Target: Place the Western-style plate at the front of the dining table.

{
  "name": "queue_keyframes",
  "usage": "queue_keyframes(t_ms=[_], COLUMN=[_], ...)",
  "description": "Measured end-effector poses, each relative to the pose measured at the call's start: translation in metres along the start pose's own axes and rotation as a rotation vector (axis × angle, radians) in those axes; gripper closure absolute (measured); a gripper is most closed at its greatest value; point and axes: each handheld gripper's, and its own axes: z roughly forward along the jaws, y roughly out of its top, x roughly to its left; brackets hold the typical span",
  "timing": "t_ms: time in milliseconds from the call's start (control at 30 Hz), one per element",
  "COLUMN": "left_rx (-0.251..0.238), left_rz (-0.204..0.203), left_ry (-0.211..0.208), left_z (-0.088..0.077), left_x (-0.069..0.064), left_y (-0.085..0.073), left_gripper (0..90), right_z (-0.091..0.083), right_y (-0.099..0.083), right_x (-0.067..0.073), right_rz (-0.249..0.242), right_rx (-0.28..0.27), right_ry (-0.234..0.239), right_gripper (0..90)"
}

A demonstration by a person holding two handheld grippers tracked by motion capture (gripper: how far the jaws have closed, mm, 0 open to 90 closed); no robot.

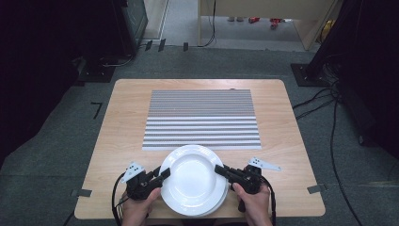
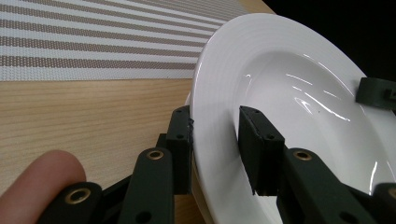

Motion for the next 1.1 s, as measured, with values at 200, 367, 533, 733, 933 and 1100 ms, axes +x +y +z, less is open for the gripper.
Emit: queue_keyframes(t_ms=[200, 367, 533, 733, 933, 1100], left_rx=[-0.007, -0.016, -0.031, -0.038, -0.053, -0.061], left_rz=[-0.003, -0.018, -0.034, -0.047, -0.03, -0.029], left_ry=[-0.001, -0.015, -0.02, -0.028, -0.019, -0.027], left_z=[-0.001, -0.002, -0.004, -0.005, -0.006, -0.006], left_x=[0.001, 0.003, 0.005, 0.005, 0.002, -0.001], left_y=[0.0, 0.0, 0.001, 0.002, 0.005, 0.011], left_gripper=[67.8, 68.2, 68.7, 69.0, 68.8, 69.1], right_z=[0.001, 0.001, 0.002, 0.002, 0.0, 0.0], right_y=[-0.004, -0.005, -0.008, -0.009, -0.006, 0.002], right_x=[-0.001, 0.001, 0.007, 0.013, 0.02, 0.026], right_rz=[0.027, 0.028, 0.018, 0.013, 0.002, -0.052], right_rx=[-0.026, -0.049, -0.081, -0.1, -0.118, -0.139], right_ry=[0.015, 0.02, 0.001, -0.018, -0.032, -0.052], right_gripper=[81.1, 81.6, 81.7, 82.0, 82.4, 82.6])
